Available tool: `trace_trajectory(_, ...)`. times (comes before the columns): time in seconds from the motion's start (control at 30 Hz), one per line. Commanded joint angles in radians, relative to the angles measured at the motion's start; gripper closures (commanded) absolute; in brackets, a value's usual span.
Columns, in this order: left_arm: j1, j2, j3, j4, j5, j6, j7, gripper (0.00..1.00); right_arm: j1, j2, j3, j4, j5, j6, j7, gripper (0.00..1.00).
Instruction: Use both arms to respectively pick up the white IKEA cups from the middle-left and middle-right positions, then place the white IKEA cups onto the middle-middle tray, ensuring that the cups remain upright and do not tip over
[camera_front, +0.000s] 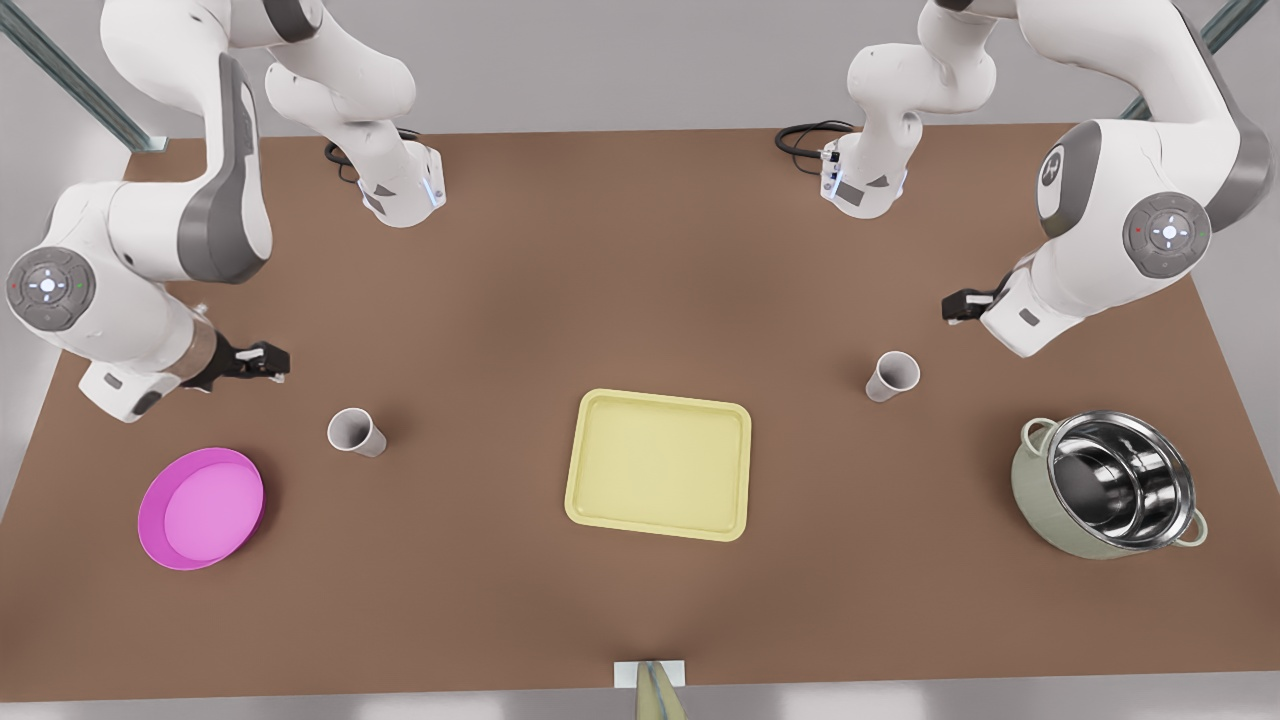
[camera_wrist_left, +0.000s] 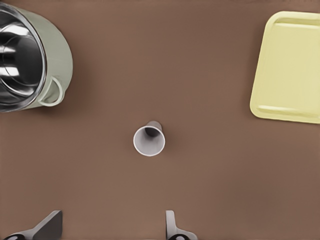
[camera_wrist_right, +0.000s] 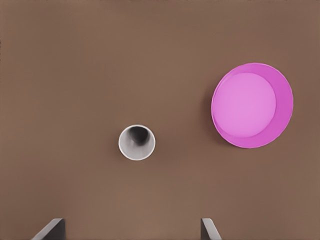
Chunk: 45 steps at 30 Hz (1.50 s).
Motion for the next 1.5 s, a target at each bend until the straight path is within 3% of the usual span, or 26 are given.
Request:
trace_trajectory(0.0, 0.000, 0.000, 0.001, 0.001, -0.001, 0.011, 0.003, 0.00, 0.000, 0.008, -0.001, 0.005, 0.001, 0.037, -0.087, 0.00)
trace_trajectory(0.07, 0.000, 0.031, 0.001, -0.062, -0.001, 0.048, 0.001, 0.00, 0.000, 0.040, 0.001, 0.008, 0.019, 0.037, -0.080, 0.00)
trace_trajectory(0.17, 0.014, 0.097, 0.007, -0.295, -0.032, 0.405, 0.001, 0.00, 0.004, 0.120, -0.001, -0.003, -0.006, 0.055, -0.059, 0.00)
trace_trajectory(0.3, 0.029, 0.107, 0.043, -0.438, -0.049, 0.570, 0.018, 0.00, -0.002, 0.169, 0.001, -0.058, 0.014, 0.192, -0.047, 0.00)
trace_trajectory(0.53, 0.038, 0.104, 0.087, -0.628, -0.079, 0.758, 0.060, 0.00, -0.031, 0.192, 0.002, -0.166, 0.039, 0.374, -0.048, 0.00)
trace_trajectory(0.63, 0.038, 0.107, 0.087, -0.679, -0.096, 0.838, 0.066, 0.00, -0.042, 0.138, 0.002, -0.324, 0.041, 0.558, -0.051, 0.00)
trace_trajectory(0.83, 0.046, 0.120, 0.100, -0.772, -0.095, 0.939, 0.098, 0.00, -0.069, 0.114, 0.002, -0.460, 0.045, 0.704, -0.051, 0.00)
trace_trajectory(0.87, 0.046, 0.127, 0.100, -0.774, -0.096, 0.939, 0.098, 0.09, -0.075, 0.112, 0.004, -0.474, 0.047, 0.712, -0.051, 0.00)
trace_trajectory(0.9, 0.046, 0.127, 0.100, -0.775, -0.096, 0.939, 0.098, 0.28, -0.075, 0.115, 0.002, -0.480, 0.050, 0.715, -0.051, 0.00)
trace_trajectory(0.97, 0.046, 0.133, 0.100, -0.779, -0.098, 0.938, 0.098, 0.39, -0.074, 0.125, 0.004, -0.495, 0.057, 0.718, -0.051, 0.00)
trace_trajectory(1.07, 0.044, 0.140, 0.100, -0.779, -0.135, 0.935, 0.096, 0.69, -0.074, 0.128, 0.002, -0.522, 0.059, 0.733, -0.051, 0.00)
trace_trajectory(1.1, 0.043, 0.140, 0.100, -0.778, -0.135, 0.933, 0.093, 0.75, -0.074, 0.134, 0.002, -0.531, 0.059, 0.746, -0.051, 0.00)
trace_trajectory(1.13, 0.043, 0.140, 0.100, -0.777, -0.136, 0.932, 0.090, 0.79, -0.074, 0.140, 0.002, -0.537, 0.059, 0.747, -0.051, 0.00)
trace_trajectory(1.33, -0.020, 0.092, 0.099, -0.716, -0.131, 0.890, 0.020, 0.79, -0.094, 0.192, 0.002, -0.568, 0.059, 0.769, -0.059, 0.00)
trace_trajectory(1.4, -0.042, 0.150, 0.076, -0.579, -0.130, 0.815, -0.074, 0.79, -0.103, 0.207, 0.002, -0.571, 0.057, 0.789, -0.060, 0.00)
trace_trajectory(1.47, -0.043, 0.224, -0.027, -0.398, -0.133, 0.811, -0.210, 0.79, -0.103, 0.209, 0.002, -0.575, 0.057, 0.795, -0.060, 0.00)
